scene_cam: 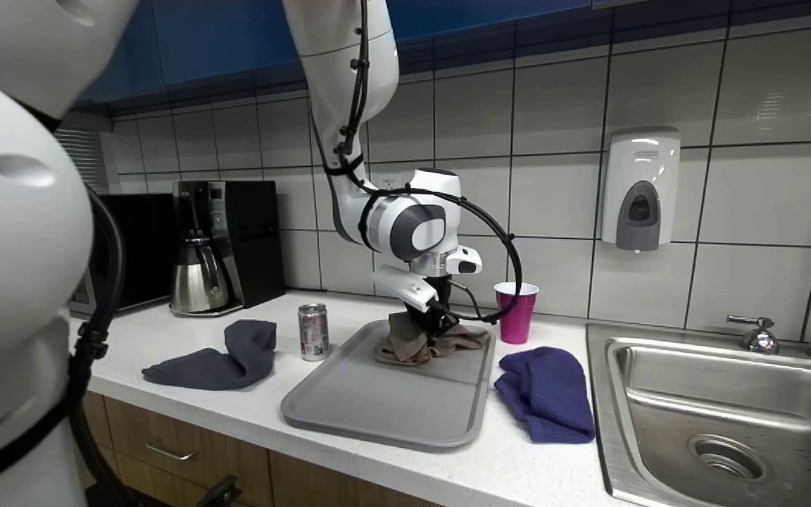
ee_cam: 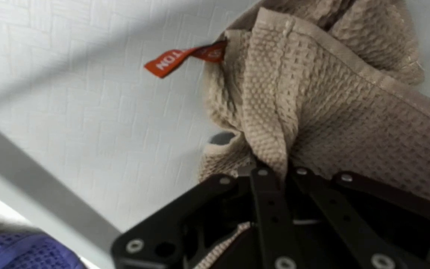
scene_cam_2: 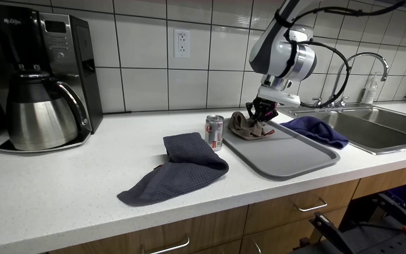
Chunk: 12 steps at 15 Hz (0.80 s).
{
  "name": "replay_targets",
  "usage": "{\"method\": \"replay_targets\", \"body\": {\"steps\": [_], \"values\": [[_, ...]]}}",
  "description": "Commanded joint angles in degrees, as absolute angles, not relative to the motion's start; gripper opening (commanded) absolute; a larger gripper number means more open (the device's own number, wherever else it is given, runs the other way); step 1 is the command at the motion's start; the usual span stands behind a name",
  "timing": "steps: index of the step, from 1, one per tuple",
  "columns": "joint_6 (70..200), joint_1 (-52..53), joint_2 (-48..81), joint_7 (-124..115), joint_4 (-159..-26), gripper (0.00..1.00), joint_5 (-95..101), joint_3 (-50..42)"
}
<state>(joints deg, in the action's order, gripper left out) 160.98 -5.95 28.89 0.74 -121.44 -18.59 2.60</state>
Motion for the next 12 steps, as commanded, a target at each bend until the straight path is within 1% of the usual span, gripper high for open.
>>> {"method": "replay_targets", "body": {"steps": [1,12], "values": [[158.98,-7.02,27.73,-0.05,-121.25,0.01,-18.23,3.39],[159.82,-9.48,21.00,3.36,-125.95,0.01,-20.22,5.53]]}}
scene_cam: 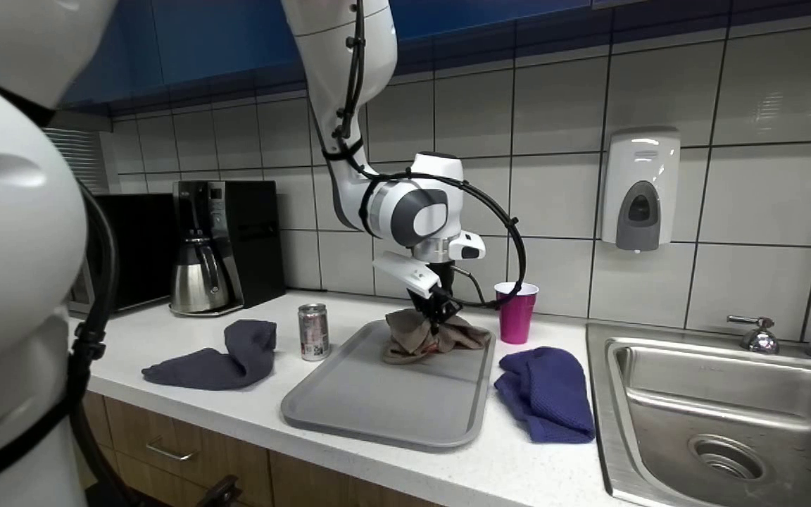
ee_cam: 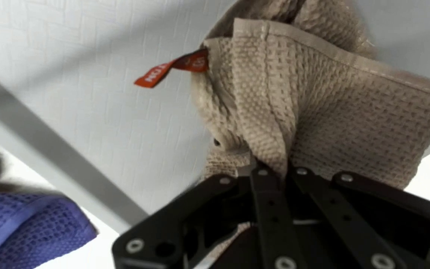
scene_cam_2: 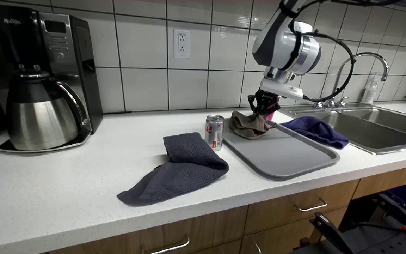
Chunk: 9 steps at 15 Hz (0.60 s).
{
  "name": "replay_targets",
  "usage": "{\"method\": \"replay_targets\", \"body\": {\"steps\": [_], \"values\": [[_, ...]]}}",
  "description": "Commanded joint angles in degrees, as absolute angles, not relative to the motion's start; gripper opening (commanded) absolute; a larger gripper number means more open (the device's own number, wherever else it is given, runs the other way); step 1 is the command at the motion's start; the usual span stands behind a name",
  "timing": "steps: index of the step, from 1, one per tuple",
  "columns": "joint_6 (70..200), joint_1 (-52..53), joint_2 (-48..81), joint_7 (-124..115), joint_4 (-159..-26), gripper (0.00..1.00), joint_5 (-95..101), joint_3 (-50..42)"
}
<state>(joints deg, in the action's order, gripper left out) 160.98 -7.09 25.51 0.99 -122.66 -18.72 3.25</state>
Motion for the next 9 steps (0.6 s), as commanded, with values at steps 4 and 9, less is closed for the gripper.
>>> {"method": "replay_targets", "body": {"steps": [4,9], "values": [[159.87,-11.10,17.90,6.68,-128.17,0.01,-21.49,7.02],[159.43,-13.19,15.05,14.33,-129.58,0.01,-25.55,9.05]]}}
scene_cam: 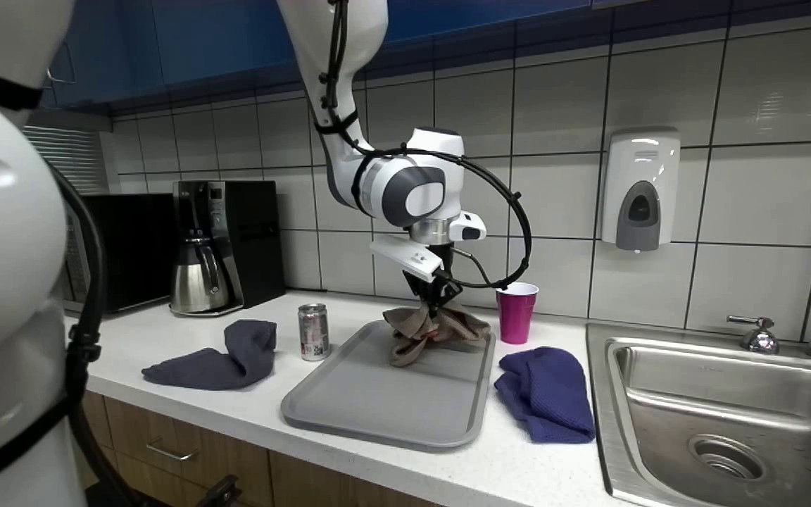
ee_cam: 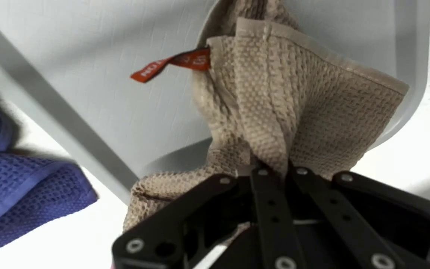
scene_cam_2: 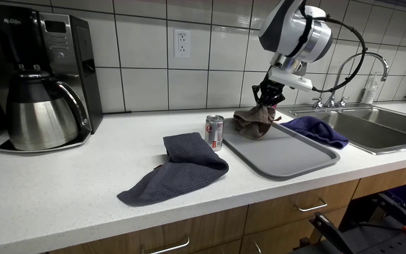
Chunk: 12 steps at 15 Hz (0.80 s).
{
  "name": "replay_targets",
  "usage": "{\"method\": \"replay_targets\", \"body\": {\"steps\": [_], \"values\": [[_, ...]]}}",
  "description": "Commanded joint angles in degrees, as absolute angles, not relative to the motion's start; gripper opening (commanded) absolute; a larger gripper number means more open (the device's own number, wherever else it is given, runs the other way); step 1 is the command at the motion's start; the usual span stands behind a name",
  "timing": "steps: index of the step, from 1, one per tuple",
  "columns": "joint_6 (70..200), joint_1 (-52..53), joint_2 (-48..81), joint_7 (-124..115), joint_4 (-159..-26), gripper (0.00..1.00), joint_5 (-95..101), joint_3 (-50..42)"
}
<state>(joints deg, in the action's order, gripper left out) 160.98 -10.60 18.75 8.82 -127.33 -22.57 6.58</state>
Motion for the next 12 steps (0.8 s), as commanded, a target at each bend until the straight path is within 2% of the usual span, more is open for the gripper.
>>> {"method": "replay_targets", "body": {"steps": [1,12], "values": [[159.32,-13.46,14.66,15.94,-129.69,0.01,-26.35,9.38],[157.69,-13.48,13.35,28.06,-128.85,0.01,-32.10,12.15]]}}
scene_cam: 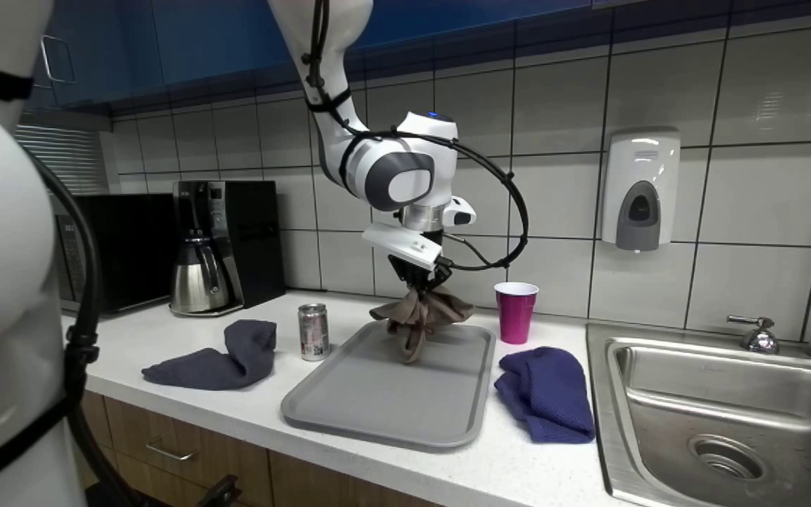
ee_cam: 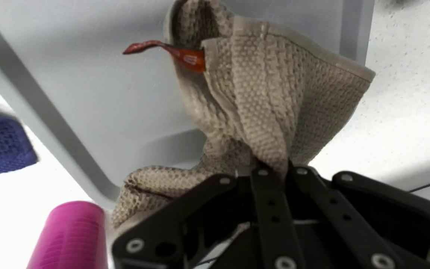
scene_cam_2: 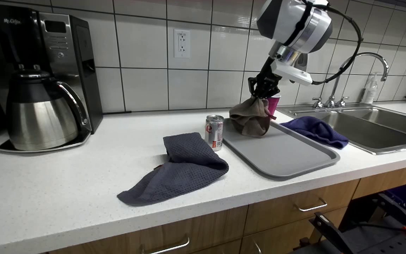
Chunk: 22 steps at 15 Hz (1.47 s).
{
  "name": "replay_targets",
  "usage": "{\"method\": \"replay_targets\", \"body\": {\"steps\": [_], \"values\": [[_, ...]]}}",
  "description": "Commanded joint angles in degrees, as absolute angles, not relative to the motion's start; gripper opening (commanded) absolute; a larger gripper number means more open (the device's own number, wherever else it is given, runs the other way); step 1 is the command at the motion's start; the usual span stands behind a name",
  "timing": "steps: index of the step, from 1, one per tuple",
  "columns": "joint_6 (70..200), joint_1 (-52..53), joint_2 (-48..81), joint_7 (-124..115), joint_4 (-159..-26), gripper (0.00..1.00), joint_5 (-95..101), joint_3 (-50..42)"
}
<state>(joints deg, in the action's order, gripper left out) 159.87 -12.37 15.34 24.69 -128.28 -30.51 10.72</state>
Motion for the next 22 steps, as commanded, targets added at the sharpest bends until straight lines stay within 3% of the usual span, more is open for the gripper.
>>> {"method": "replay_targets", "body": {"steps": [1,22], "values": [[157.61,-13.36,13.25,28.48,-128.89,0.01,-32.00,12.30],[161.44,-4.66,15.61,25.38,-124.80,0.01,-23.73,12.39]]}}
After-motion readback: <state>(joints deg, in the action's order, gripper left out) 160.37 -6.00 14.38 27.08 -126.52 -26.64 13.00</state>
